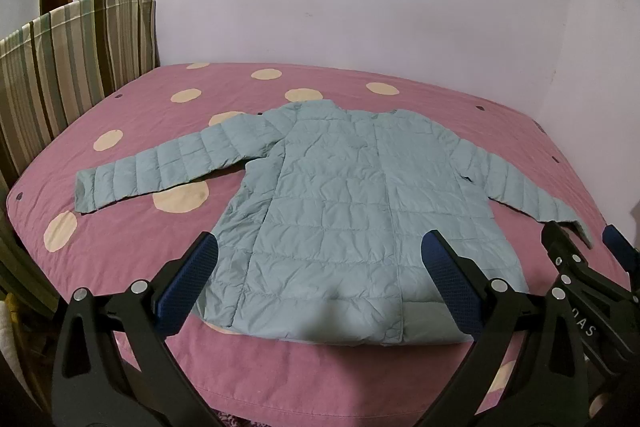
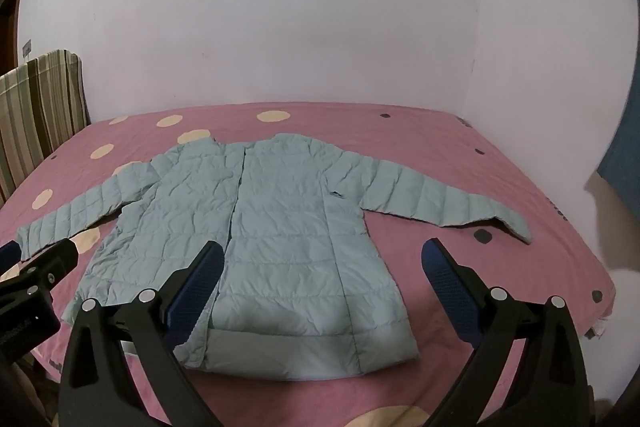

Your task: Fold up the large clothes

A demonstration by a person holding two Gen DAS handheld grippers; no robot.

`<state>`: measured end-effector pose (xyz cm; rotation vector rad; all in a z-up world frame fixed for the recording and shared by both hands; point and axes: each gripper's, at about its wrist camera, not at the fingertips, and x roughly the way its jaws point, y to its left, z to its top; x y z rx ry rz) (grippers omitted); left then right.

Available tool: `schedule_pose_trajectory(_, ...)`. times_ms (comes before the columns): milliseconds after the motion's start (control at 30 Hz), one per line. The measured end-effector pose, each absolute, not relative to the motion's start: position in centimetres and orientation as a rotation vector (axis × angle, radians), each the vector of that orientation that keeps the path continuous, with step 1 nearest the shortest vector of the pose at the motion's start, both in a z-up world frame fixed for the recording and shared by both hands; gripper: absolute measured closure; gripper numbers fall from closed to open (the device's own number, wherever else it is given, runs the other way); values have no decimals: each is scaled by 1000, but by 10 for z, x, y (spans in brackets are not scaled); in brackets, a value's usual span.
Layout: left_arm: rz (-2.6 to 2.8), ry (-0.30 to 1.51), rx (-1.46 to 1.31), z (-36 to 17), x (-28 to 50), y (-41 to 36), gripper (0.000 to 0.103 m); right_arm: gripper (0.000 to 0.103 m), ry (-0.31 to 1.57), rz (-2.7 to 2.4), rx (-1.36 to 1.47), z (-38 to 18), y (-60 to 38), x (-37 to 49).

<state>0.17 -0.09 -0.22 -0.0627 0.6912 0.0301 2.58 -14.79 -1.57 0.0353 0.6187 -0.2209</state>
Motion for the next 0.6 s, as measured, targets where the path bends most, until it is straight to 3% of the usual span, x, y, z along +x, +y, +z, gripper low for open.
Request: schedule_pose_trajectory(600,29,693,-66,-4,-1,0,2,5,615,-221,33,-15,-147,27)
